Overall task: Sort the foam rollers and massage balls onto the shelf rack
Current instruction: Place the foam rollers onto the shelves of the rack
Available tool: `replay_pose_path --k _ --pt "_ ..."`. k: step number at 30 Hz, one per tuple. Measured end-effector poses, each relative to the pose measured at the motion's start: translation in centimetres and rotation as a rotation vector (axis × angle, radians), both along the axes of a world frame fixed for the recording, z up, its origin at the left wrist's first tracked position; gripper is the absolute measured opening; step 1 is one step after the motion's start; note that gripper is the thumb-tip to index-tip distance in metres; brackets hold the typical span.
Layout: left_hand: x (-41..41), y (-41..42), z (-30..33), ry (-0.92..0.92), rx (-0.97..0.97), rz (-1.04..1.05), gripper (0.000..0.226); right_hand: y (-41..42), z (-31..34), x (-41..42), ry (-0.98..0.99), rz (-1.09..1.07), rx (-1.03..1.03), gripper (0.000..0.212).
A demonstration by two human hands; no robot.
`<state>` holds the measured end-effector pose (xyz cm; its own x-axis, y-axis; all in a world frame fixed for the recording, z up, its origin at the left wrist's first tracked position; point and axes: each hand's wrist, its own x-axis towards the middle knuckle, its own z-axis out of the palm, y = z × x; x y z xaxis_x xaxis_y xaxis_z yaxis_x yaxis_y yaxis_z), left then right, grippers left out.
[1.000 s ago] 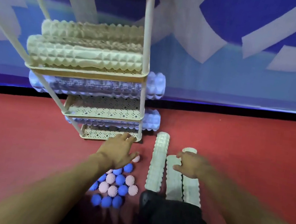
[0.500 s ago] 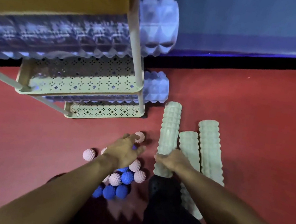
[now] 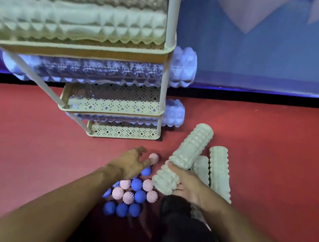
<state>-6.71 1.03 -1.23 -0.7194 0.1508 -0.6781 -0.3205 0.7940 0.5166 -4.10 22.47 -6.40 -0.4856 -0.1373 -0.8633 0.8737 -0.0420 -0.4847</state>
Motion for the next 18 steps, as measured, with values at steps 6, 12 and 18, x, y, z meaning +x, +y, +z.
replay_pose_path --k 6,12,18 --pt "0.5 2.2 14.6 0.087 0.206 0.003 0.049 -0.5 13.0 1.7 0.184 -0.078 -0.303 0.060" --pt "4.8 2.2 28.5 0.211 0.263 -0.126 0.027 -1.4 26.6 4.0 0.403 -0.042 -0.475 0.049" --pt "10.0 1.0 38.2 0.399 0.351 -0.145 0.037 -3.0 36.9 7.5 0.554 0.103 -0.501 0.045"
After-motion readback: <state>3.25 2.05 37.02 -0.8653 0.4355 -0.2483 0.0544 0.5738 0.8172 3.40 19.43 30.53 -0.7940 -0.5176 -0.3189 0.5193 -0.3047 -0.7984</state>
